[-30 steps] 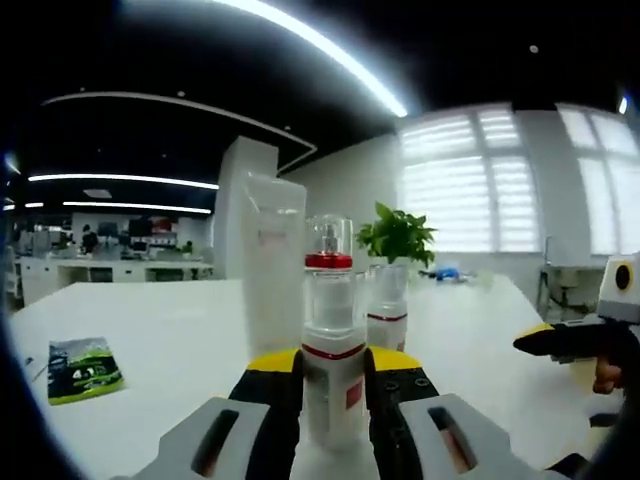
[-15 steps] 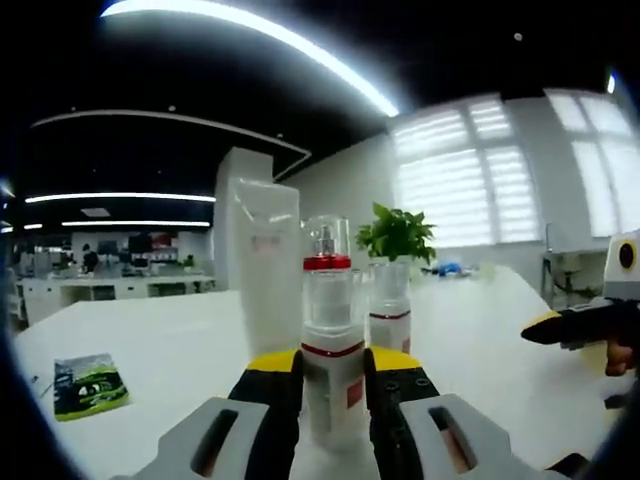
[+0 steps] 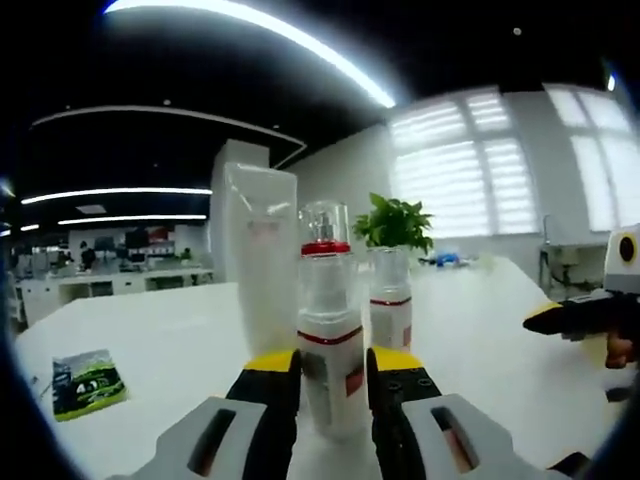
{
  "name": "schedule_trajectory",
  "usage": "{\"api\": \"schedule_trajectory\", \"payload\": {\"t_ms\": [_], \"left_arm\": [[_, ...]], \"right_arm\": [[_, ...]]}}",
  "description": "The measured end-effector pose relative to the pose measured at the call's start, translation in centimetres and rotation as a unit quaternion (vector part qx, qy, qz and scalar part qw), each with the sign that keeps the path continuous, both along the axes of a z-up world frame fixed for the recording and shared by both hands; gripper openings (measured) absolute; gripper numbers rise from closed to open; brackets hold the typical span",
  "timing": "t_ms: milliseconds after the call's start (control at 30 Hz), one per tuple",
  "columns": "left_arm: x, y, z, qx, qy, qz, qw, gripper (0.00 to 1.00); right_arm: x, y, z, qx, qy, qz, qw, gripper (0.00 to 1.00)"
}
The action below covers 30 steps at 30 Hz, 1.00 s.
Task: Arrange the skincare products in the storage area until every visible bottle or jar stands upright without overlapping.
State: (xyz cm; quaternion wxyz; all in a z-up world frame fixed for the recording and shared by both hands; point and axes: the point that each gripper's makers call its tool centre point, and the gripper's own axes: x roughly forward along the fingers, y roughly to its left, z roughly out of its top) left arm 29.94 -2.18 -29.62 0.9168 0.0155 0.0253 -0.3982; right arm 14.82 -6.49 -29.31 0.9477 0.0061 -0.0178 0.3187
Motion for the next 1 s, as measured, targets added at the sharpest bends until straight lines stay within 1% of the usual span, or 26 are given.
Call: {"api": "schedule_trajectory", "payload": {"t_ms": [100, 367, 1000], "left_arm": [[-0.13, 0.05, 0.13, 0.001, -0.006, 0.0, 1.0, 0.28], [-0.25, 0.46, -0.27, 0.013, -0.001, 0.006, 0.9999, 0.26], [-0.28, 0.87, -0.37, 0.008, 0.005, 0.006, 0.9999, 0.26]], "right_arm": [[-0.02, 0.0, -0.03, 0.001, 0.0, 0.0, 1.0, 0.99], [-0.05, 0.08, -0.05, 0.002, 0.002, 0.001, 1.0, 0.99], [-0.19, 0.3, -0.35, 0.0, 0.006, 0.005, 1.0, 0.96]]}}
